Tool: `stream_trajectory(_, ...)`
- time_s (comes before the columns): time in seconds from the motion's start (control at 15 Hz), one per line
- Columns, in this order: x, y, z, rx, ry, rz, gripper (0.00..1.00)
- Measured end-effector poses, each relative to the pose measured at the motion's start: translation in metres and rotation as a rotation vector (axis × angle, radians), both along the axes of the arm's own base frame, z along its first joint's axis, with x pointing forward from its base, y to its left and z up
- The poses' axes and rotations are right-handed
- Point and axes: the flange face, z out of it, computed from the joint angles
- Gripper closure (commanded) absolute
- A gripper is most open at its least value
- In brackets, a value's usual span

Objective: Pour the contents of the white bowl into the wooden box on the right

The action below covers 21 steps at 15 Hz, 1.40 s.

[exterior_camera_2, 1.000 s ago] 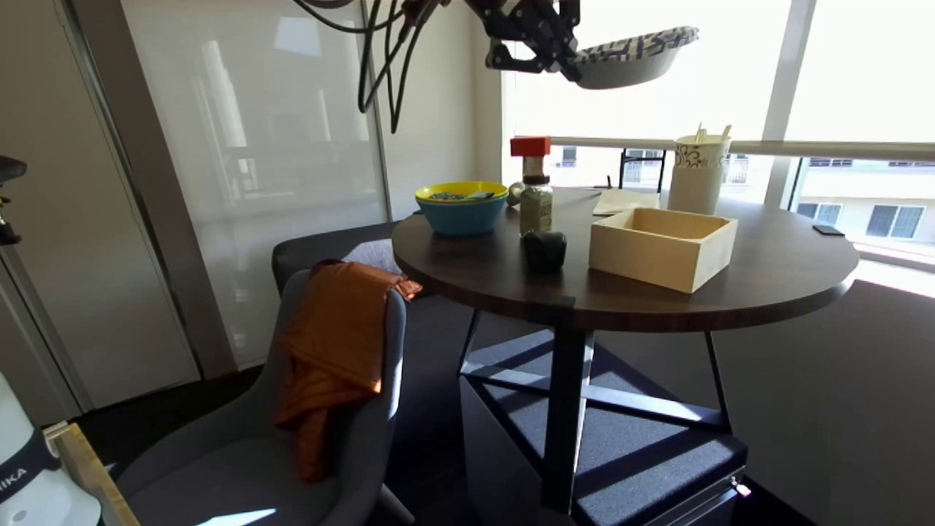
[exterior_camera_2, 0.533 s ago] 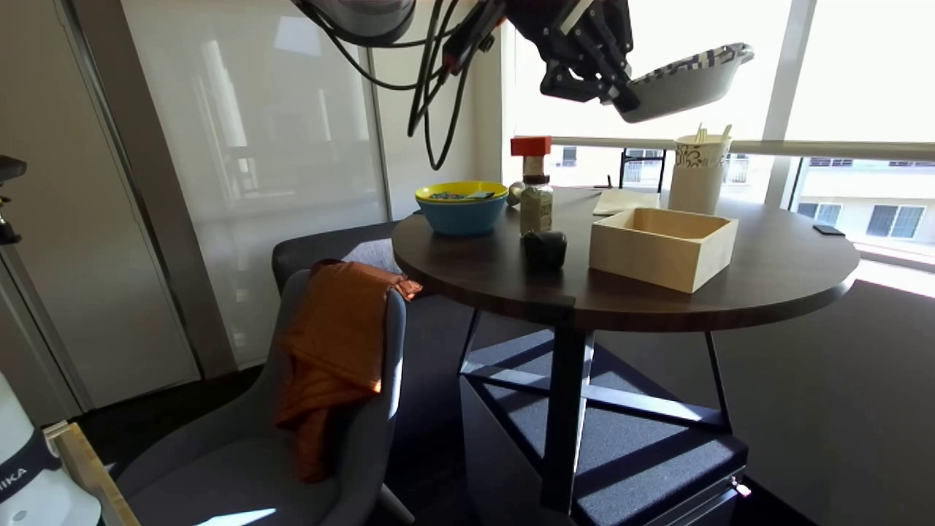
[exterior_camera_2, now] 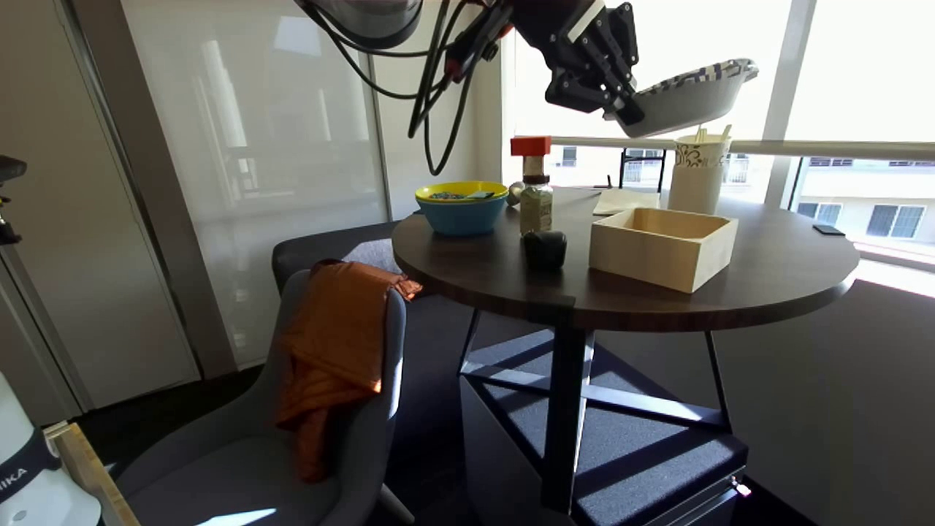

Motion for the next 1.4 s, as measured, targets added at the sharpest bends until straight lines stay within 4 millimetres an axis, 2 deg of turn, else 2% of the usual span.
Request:
stream_trajectory(0.47, -0.002, -0.018, -0.027, -0.015, 0.226, -0.002, 0.99)
stream_trajectory(0.73, 0.018, -0.024, -0.038, -0.03, 0.243, -0.046, 0.99)
stream_trajectory(1.07, 0.046, -0.027, -0.041, -0.22, 0.222, -0.07, 0.99)
stream_trajectory(1.4, 0.055, -0.028, -0.048, -0.377, 0.287, -0.036, 0.99)
